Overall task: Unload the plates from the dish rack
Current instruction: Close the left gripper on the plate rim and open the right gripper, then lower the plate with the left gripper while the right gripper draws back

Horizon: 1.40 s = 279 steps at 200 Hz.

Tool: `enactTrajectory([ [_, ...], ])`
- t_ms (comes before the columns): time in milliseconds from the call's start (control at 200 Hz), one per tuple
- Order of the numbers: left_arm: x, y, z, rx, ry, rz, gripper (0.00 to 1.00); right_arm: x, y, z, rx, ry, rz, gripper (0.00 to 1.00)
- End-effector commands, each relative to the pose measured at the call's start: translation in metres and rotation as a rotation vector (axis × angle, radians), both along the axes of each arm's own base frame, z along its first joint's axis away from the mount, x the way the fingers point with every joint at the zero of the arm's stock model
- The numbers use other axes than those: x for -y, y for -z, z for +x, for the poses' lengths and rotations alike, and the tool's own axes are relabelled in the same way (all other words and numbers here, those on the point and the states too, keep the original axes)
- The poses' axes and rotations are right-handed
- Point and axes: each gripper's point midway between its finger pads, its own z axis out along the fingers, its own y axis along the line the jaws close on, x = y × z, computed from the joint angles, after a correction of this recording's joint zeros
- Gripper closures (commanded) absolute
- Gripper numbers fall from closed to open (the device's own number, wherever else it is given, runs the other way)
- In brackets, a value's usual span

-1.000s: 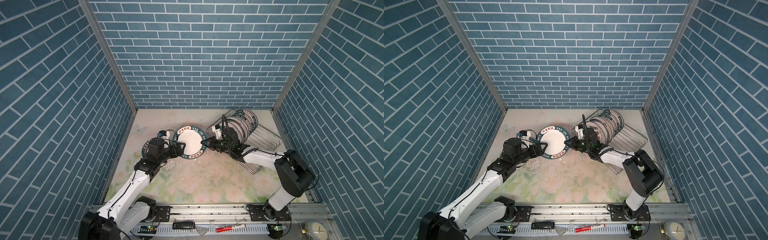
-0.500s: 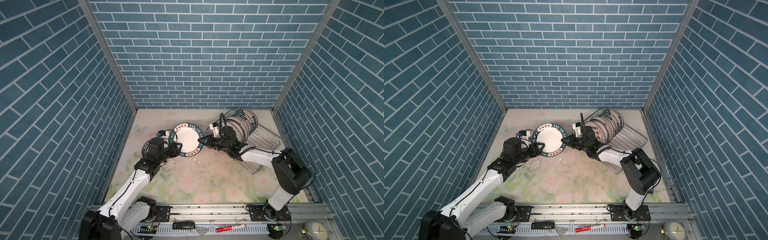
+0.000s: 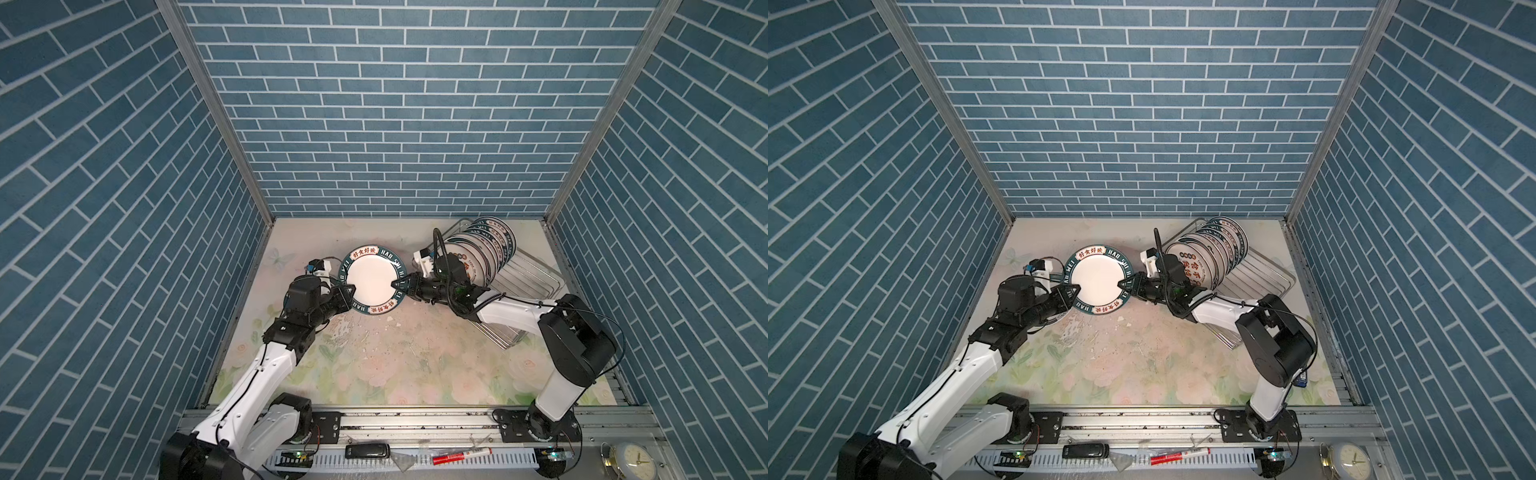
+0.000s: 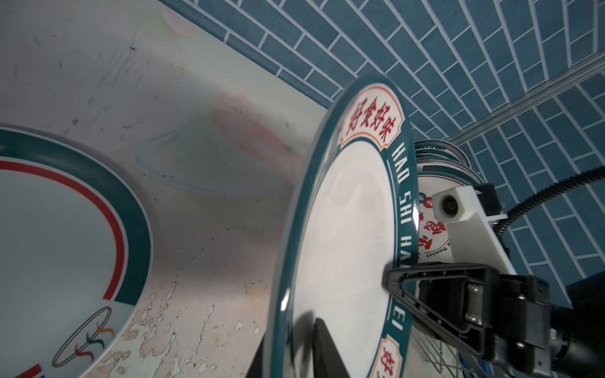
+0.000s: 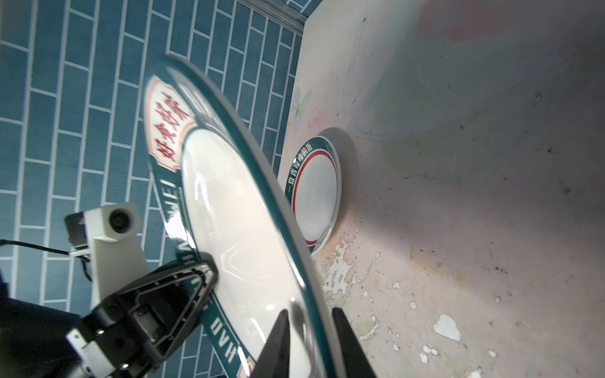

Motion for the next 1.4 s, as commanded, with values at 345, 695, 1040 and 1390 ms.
enactTrajectory([
  [345, -0.016, 0.021, -0.006, -0.07, -0.019, 0.003, 1.0, -0.022, -0.055, -0.006, 0.195, -0.074, 0.072, 0.56],
  [695, -0.063, 0.032, -0.008, -0.143, -0.17, 0.009, 1.0, 0.015, -0.037, -0.008, 0.274, -0.031, -0.203, 0.43],
  [1040, -0.121, 0.047, -0.017, -0.213, -0.385, -0.019, 1.0, 0.056, -0.026, -0.024, 0.316, -0.017, -0.371, 0.02],
  [1390, -0.162, 0.071, -0.023, -0.265, -0.543, -0.088, 1.0, 0.073, -0.014, -0.038, 0.305, -0.048, -0.442, 0.01],
])
